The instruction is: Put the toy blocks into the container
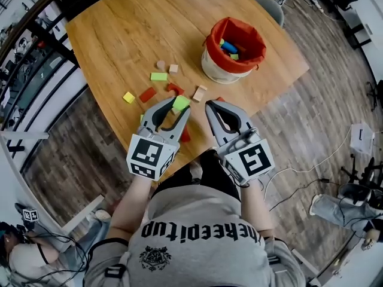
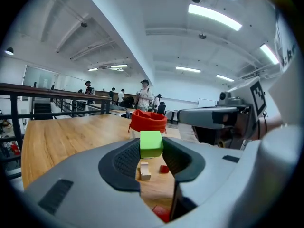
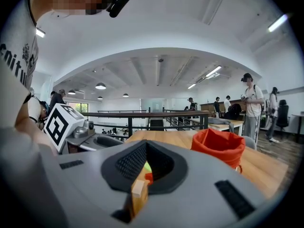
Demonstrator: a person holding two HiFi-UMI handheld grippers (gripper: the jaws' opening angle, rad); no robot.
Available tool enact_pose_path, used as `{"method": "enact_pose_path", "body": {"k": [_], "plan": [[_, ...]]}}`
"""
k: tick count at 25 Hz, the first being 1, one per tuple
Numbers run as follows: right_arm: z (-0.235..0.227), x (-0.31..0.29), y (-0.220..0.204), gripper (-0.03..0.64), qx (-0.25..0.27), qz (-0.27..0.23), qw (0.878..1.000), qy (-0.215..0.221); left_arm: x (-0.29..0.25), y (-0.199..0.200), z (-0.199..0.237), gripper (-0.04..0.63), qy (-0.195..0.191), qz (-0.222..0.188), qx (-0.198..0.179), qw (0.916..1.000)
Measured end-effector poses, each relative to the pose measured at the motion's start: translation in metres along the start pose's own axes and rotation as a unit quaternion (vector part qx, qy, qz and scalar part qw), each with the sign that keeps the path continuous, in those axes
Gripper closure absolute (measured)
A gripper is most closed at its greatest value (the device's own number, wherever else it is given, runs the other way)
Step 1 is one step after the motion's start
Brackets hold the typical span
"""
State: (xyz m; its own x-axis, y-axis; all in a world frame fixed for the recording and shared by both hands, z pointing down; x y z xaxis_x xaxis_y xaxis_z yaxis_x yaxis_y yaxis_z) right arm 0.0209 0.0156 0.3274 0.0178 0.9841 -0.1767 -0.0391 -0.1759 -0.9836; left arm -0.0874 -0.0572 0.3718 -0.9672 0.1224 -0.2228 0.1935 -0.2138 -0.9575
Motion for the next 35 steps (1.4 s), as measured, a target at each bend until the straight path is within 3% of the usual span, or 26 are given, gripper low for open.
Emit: {"method": "enact_pose_path", "body": {"k": [13, 35], "plan": [[-0.024, 0.002, 0.006, 0.607, 0.0, -0.014, 1.0, -0.012, -0.018, 0.03, -0.01, 0.443, -0.02, -0.04, -0.013, 0.9989], [-0.149, -0.036, 0.019, 0.607, 0.006, -0.033, 0.995, 0.091, -0.133, 0.079, -0.01, 0.443, 0.065, -0.066, -0.013, 0.9956]]}}
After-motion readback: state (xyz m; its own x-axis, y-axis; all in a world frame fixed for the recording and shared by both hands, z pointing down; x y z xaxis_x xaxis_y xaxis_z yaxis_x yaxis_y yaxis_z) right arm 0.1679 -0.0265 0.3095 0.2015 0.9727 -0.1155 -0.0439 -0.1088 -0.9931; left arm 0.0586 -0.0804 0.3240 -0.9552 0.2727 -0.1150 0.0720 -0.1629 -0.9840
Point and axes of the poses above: the fingertips, and each gripper's own axes: x backward along the fingers, z to its left, y out of its top, the point moved 6 cm from there along x, backward along the fingers, and after that the axes turned 12 degrees about -y, right-handed, at the moved point
